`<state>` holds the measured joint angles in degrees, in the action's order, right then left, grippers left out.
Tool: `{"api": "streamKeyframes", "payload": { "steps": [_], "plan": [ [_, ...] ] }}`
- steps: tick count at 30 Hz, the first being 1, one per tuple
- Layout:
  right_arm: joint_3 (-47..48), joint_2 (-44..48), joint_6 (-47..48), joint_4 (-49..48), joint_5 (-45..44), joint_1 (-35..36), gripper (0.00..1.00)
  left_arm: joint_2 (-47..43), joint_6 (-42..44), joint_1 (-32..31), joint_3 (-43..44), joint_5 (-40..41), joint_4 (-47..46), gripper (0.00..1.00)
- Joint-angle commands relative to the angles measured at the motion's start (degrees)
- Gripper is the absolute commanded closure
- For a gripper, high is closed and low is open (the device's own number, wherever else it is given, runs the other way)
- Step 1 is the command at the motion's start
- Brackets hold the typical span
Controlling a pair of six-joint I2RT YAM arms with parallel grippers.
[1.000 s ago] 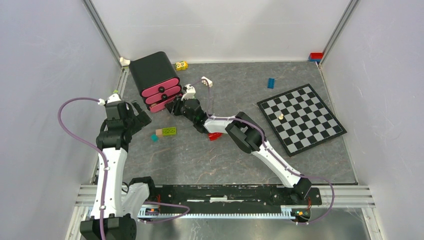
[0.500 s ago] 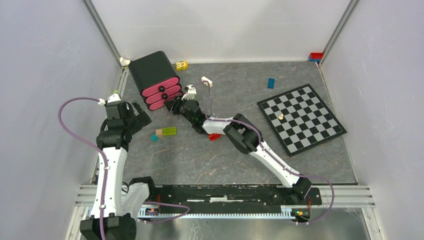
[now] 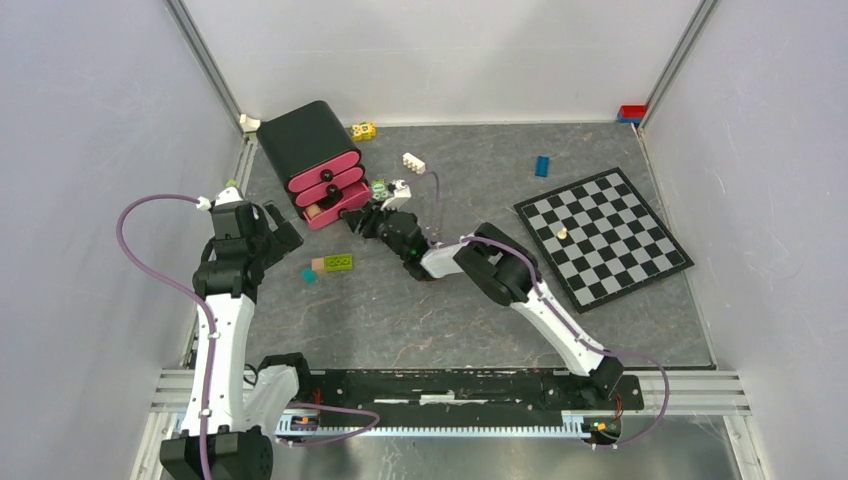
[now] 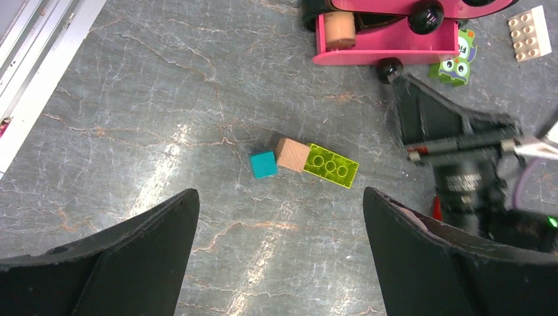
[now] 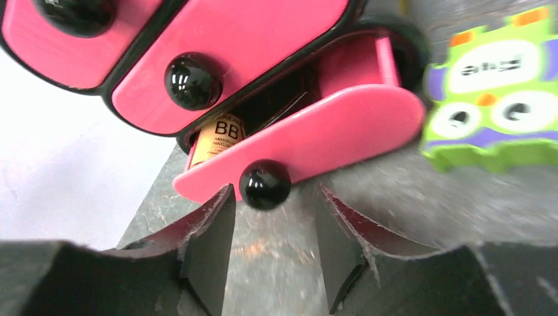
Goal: Organize the makeup
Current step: Close the drawer in the storage box.
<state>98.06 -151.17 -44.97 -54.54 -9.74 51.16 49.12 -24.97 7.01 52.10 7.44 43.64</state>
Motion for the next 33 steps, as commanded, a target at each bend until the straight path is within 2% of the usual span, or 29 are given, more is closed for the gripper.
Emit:
{"api": "streamKeyframes", "payload": {
  "steps": [1,5,8,11,14,17,20,26,33],
  "plan": [
    [-15.0,14.2,6.1,-14.0,-0.8,-1.2,0.43,-0.1,0.7,0.2,0.5,1.4,-1.0,0.0],
    [-24.4,21.3,8.0,-17.4,1.1,-1.8,0.31,-0.8,0.7,0.2,0.6,1.9,-1.0,0.0],
    [-29.3,26.1,8.4,-18.6,3.1,-2.5,0.3,-1.6,0.9,0.2,0.6,2.0,-0.9,0.0],
    [-30.6,29.6,10.7,-12.5,3.0,-3.1,0.33,-2.4,0.9,0.2,0.6,2.5,-0.7,0.0],
    [-26.9,29.2,11.7,-2.5,3.8,-3.4,0.41,-2.8,0.9,0.2,0.6,2.4,-0.6,0.0],
    [-23.8,27.4,10.2,3.1,3.8,-3.5,0.6,-2.6,0.9,0.2,0.6,2.6,-0.4,0.0],
    [-20.2,24.5,9.0,7.0,4.7,-3.5,0.75,-2.0,0.9,0.2,0.6,2.0,-0.5,0.0],
    [-14.3,18.2,5.1,11.6,5.5,-3.4,0.91,-1.0,0.8,0.2,0.6,1.3,-0.6,0.0],
    [-5.4,10.8,3.4,16.0,4.8,-3.4,0.97,-0.7,0.9,0.2,0.3,0.1,-1.4,0.0]
  ]
}}
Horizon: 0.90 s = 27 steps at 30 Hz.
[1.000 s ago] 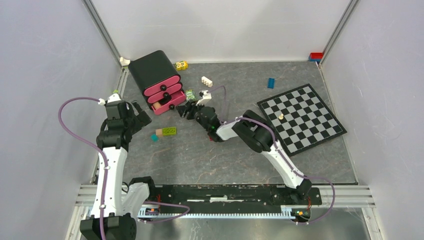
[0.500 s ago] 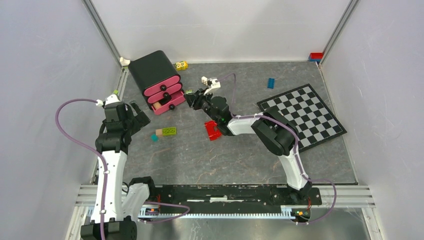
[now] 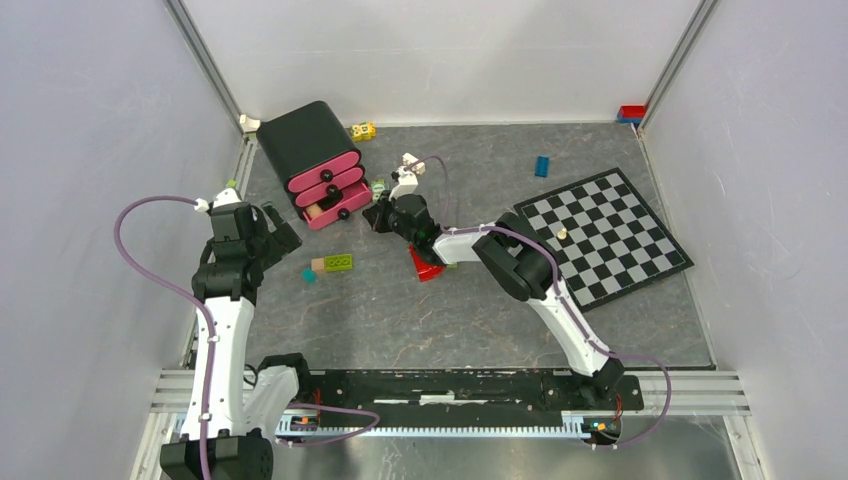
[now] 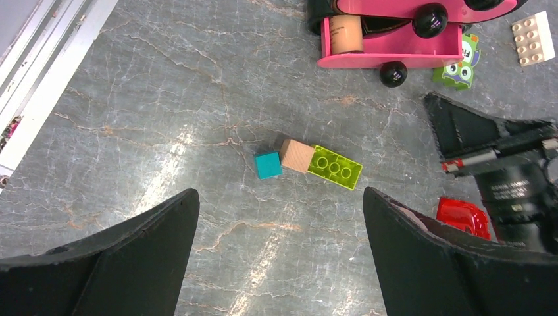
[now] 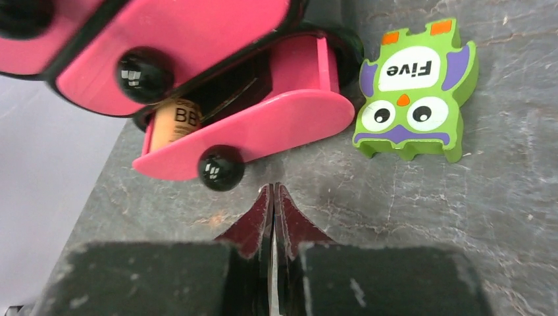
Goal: Organize the makeup
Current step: Close the drawer in the storage box.
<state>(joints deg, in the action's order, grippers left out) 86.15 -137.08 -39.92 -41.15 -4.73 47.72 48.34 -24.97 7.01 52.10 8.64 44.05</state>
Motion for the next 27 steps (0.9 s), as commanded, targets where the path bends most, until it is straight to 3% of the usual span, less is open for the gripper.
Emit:
{"api": "streamKeyframes", "payload": {
  "steps": [1,16,27],
  "plan": [
    [8.5,-4.6,-2.0,3.3,-0.2,0.0,0.97,0.3,1.0,0.2,0.3,-1.3,-1.8,0.0],
    [29.1,-18.1,-6.5,2.7,-3.4,0.2,0.98,0.5,1.0,-0.1,0.1,-2.3,-2.3,0.0],
    [30.1,-19.4,-6.3,-1.0,-4.9,0.2,0.96,0.4,1.0,-0.3,0.1,-2.4,-2.4,0.0]
  ]
}}
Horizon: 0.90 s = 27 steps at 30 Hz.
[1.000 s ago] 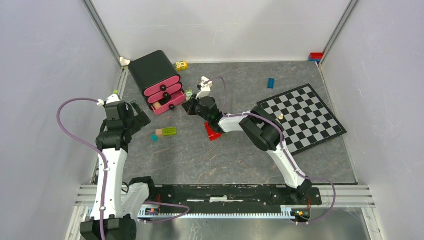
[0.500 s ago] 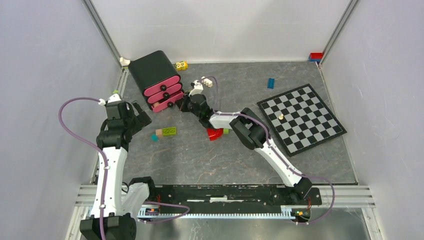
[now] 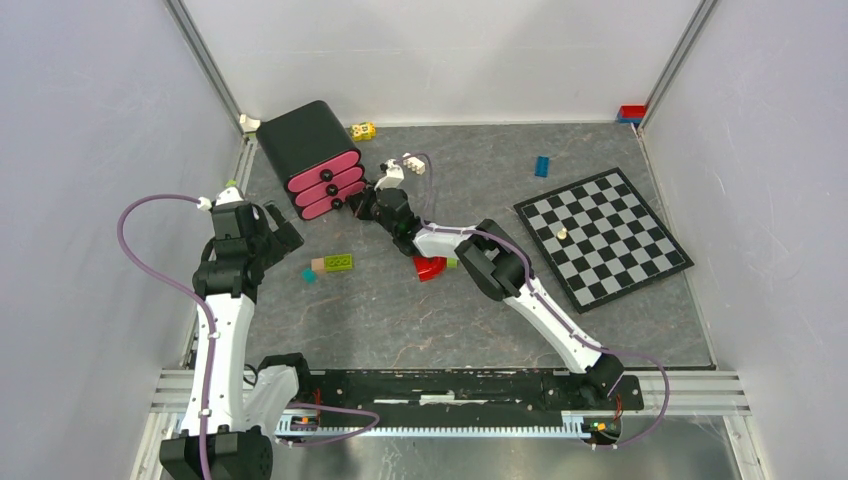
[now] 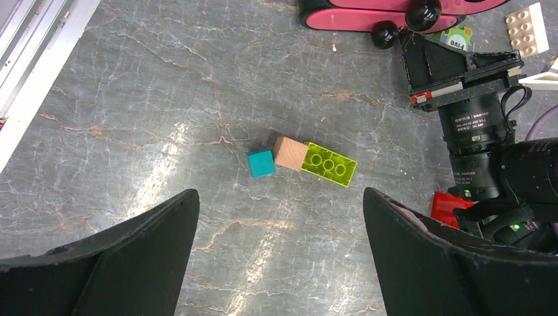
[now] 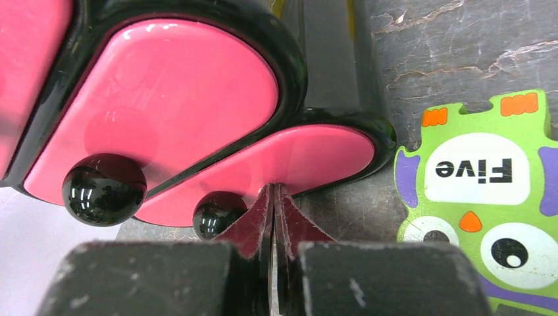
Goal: Organize the makeup
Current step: Close the drawer in the storage box, then reset both arms
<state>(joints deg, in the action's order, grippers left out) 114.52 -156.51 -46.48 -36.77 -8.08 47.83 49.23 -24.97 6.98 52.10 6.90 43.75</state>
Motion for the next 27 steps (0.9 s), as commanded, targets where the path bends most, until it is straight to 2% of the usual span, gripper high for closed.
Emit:
{"api": "streamKeyframes", "payload": {
  "steps": [1,5,9,14,16,19,24,27],
  "plan": [
    [1.2,0.3,0.5,-5.9,-1.4,0.1,0.96,-0.5,1.0,-0.3,0.1,-0.6,-2.1,0.0],
    [-6.0,4.8,2.2,-9.7,0.3,0.1,0.95,-0.6,1.0,-0.3,0.1,-0.3,-2.1,0.0],
    [-26.9,18.7,7.4,-16.8,-0.7,0.1,0.95,-1.0,1.1,-0.3,0.4,0.9,-1.6,0.0],
    [-43.7,36.2,19.2,-17.4,-1.6,-1.1,0.94,-1.9,1.1,-0.3,0.8,2.1,-1.0,0.0],
    [-47.2,42.1,21.6,-14.0,-0.3,-3.0,0.92,-2.4,1.0,-0.3,1.1,2.0,-0.7,0.0],
    [-50.1,50.2,20.3,-4.2,2.8,-7.9,0.91,-3.3,0.4,-0.3,2.4,2.1,0.3,0.0],
    [-52.1,58.4,19.5,11.4,14.3,-19.3,0.9,-3.3,0.6,-0.4,4.9,3.5,1.1,0.0],
    [-55.0,61.8,20.2,16.4,18.2,-24.7,0.84,-2.5,-0.3,-0.4,6.7,3.5,1.1,0.0]
  ]
}}
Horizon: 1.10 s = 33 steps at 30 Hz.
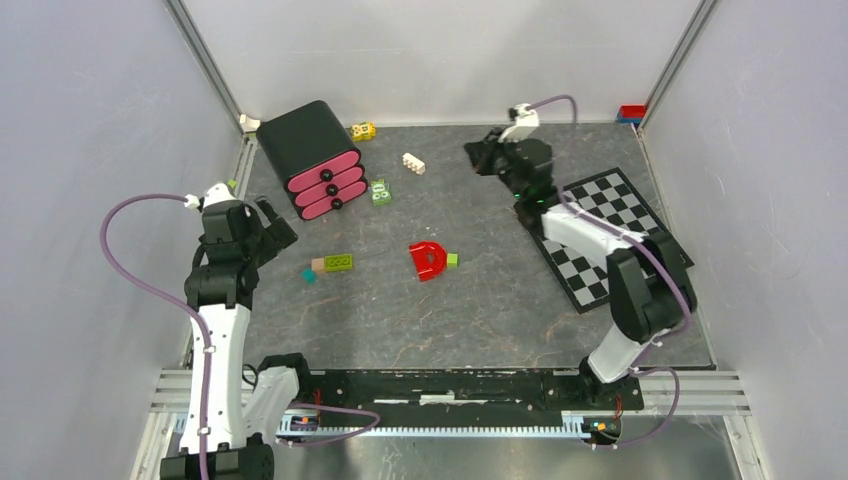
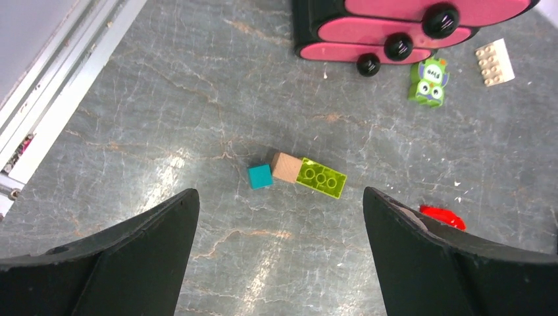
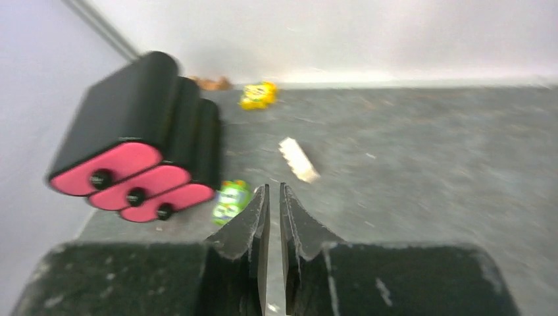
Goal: Organize the makeup
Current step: Reset both arms
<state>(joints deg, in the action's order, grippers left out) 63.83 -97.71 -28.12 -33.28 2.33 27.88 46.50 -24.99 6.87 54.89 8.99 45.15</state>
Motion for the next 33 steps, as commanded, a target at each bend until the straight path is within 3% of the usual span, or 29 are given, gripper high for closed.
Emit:
{"api": "streamKeyframes", "payload": {
  "steps": [1,6,10,15,19,23,24,25,33],
  "plan": [
    [-5.9,4.2,2.0,13.5,8.3,-6.1,0.83,0.5,-0.6,-0.2,4.2,1.0,-0.5,0.0],
    [-12.0,9.6,2.4,14.9,10.5,-10.8,0.8,2.1,-1.0,-0.3,2.6,1.3,-3.3,0.0],
    [-10.1,12.2,7.6,22.1,7.2,-12.0,0.71,6.8,-2.3,-0.3,5.5,0.0,-3.0,0.0],
    [-11.1,15.4,8.1,23.6,8.0,-12.0,0.51,7.4,-2.8,-0.3,6.2,-1.3,-4.2,0.0],
    [-10.6,18.3,8.9,26.6,7.7,-12.0,0.29,6.7,-1.3,-0.3,6.6,-2.7,-4.8,0.0],
    [-8.3,20.9,10.6,32.0,6.5,-12.0,0.15,6.8,-0.1,-0.3,7.9,-3.7,-2.5,0.0],
    [-7.6,21.5,11.2,34.0,5.9,-12.0,0.05,6.8,0.3,-0.3,8.2,-4.3,-2.0,0.0],
    [-6.7,22.1,11.9,36.4,5.2,-12.0,0.02,6.7,0.6,-0.3,8.3,-4.9,-1.4,0.0],
    [-2.3,30.0,16.2,52.4,-4.9,-12.0,0.02,3.1,3.1,-0.3,7.5,-8.7,2.5,0.0]
  ]
}}
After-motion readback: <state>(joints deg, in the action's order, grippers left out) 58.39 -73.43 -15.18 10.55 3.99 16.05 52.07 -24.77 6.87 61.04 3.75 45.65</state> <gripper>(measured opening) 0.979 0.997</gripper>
